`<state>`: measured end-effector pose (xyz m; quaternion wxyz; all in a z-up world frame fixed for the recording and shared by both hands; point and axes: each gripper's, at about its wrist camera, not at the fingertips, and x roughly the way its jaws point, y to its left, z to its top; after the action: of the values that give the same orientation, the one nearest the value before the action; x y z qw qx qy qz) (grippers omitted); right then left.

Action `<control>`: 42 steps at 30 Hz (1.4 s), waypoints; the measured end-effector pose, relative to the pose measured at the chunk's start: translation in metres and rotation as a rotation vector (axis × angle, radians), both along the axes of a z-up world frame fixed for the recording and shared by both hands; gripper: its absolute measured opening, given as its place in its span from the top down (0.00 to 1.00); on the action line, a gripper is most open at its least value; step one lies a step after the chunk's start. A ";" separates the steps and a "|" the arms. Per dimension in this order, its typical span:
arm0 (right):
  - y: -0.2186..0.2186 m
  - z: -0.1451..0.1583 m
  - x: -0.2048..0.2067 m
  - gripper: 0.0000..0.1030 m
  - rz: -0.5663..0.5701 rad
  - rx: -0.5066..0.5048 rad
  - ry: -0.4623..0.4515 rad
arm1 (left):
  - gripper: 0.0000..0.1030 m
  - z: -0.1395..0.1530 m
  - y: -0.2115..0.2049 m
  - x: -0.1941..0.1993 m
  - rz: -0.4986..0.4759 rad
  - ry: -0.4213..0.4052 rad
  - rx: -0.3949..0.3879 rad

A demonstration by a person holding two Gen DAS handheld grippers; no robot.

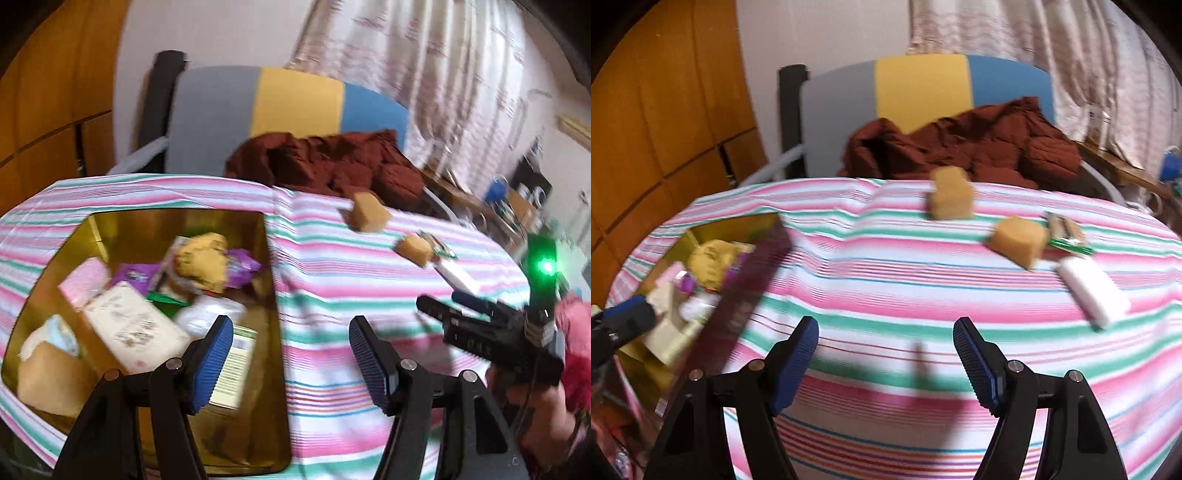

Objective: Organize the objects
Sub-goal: 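Grasp the white foam block on the cloth with the right gripper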

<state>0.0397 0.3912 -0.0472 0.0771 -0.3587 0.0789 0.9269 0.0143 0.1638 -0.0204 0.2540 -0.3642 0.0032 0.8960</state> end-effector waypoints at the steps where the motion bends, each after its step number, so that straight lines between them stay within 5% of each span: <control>1: 0.009 -0.001 0.003 0.23 -0.015 0.008 -0.008 | 0.36 0.000 0.005 0.002 -0.015 -0.001 -0.005; 6: 0.065 -0.007 0.012 0.12 -0.179 0.137 -0.060 | 0.36 -0.003 0.031 0.020 -0.109 0.009 -0.038; 15: 0.168 -0.004 -0.005 0.11 -0.295 0.143 -0.105 | 0.36 -0.018 0.057 0.034 -0.196 -0.047 -0.059; 21: 0.182 -0.023 -0.031 0.13 -0.209 0.141 -0.173 | 0.36 -0.018 0.067 0.035 -0.212 -0.052 -0.074; 25: 0.193 -0.039 -0.037 0.38 -0.222 0.076 -0.192 | 0.36 -0.018 0.070 0.032 -0.212 -0.058 -0.077; 42: 0.170 -0.038 0.020 0.41 -0.395 -0.016 -0.057 | 0.32 -0.023 0.158 -0.010 -0.248 -0.041 -0.139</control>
<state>0.0601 0.5609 -0.0849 0.2567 -0.3629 0.1526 0.8827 0.0041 0.3219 -0.0432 0.3371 -0.3961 0.1051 0.8476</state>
